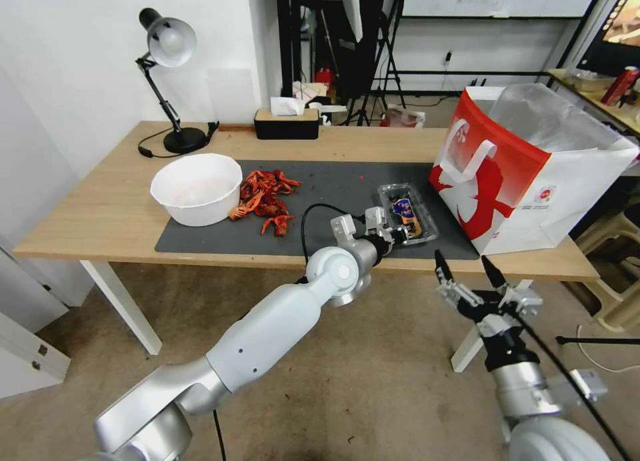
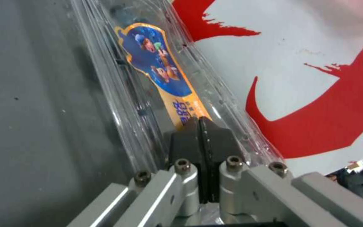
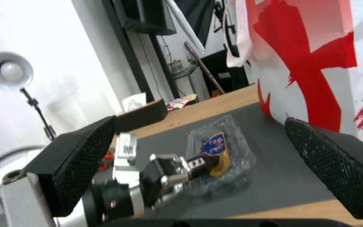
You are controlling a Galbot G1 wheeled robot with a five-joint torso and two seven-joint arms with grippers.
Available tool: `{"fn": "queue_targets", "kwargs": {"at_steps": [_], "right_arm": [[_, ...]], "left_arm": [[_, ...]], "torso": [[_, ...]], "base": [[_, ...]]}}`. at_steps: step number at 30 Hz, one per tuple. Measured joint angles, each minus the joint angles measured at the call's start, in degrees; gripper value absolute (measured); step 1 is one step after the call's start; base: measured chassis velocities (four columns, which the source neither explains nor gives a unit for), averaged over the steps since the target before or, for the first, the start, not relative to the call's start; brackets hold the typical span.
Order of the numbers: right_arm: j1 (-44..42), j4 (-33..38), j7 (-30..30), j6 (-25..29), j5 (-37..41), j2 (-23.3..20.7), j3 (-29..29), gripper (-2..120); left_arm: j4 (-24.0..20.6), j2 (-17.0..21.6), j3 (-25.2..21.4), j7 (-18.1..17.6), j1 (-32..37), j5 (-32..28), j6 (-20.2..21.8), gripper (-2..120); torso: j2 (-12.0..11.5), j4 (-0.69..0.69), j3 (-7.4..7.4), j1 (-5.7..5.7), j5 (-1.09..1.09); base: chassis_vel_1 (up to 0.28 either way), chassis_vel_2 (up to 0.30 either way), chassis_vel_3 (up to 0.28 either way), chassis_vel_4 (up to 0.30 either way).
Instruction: Close the takeout container lid, then place the container into the takeout bag.
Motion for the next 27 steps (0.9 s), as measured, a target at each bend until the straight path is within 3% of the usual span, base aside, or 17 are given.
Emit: {"fn": "queue_targets", "kwargs": {"at_steps": [14, 27], "right_arm": [[10.1, -3.4, 6.4, -9.2, 21.1, -5.1, -0.7, 100], [19.5, -7.2, 15.1, -15.2, 25.1, -9.0, -2.7, 100]], "left_arm": [[-1.3, 1.2, -0.6, -0.5, 0.2, -1.2, -0.1, 0], [-1.7, 1.0, -1.1, -0.7, 0.2, -1.6, -0.2, 0]], "torso": [[0.0, 0.01, 0.01, 0.00, 0.01], [0.0, 0.01, 0.01, 0.00, 0.00]], "base": [[0.000, 0.000, 0.000, 0.000], [0.000, 0.000, 0.000, 0.000]]}}
